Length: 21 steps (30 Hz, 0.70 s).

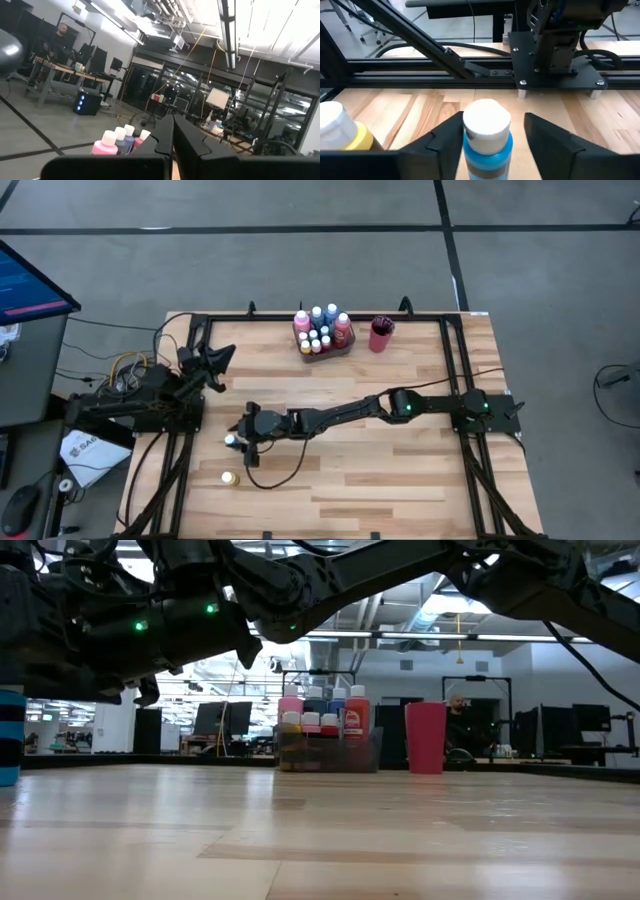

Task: Pick & Place Paint Supplies
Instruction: Put the light blue paint bottle into the gray bin

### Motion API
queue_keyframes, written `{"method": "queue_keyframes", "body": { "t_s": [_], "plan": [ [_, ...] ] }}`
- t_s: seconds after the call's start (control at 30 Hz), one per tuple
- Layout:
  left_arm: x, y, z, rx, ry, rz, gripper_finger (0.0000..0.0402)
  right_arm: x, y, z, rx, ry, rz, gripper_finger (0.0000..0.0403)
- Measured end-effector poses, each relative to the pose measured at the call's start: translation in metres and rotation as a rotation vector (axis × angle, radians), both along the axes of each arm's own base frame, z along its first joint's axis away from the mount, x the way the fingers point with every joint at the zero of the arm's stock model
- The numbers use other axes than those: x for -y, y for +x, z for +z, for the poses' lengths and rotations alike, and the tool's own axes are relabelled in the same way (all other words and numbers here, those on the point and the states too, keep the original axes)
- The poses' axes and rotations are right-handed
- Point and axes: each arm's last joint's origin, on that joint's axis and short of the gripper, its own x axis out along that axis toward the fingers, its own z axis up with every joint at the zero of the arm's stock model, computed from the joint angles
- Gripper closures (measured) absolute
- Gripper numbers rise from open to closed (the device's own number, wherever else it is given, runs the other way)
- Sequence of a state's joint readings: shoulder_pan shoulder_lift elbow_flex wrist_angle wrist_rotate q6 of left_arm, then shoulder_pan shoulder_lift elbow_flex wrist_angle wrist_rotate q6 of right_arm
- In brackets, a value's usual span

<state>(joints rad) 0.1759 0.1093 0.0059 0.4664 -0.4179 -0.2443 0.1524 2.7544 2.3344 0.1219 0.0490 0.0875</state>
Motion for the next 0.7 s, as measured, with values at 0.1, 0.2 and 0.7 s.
{"method": "queue_keyframes", "body": {
  "t_s": [0.1,0.2,0.7],
  "plan": [
    [0.0,0.002,-0.002,-0.022,-0.004,0.0,0.04,-0.002,0.0,0.0,-0.001,-0.001,0.003,0.0237],
    [-0.001,0.004,-0.003,-0.044,-0.008,0.0,0.04,-0.003,-0.001,0.0,-0.003,-0.001,0.006,0.0282],
    [-0.002,0.013,-0.011,-0.134,-0.024,0.0,0.04,-0.018,-0.026,0.1,-0.008,-0.034,0.047,0.0301]
  ]
}}
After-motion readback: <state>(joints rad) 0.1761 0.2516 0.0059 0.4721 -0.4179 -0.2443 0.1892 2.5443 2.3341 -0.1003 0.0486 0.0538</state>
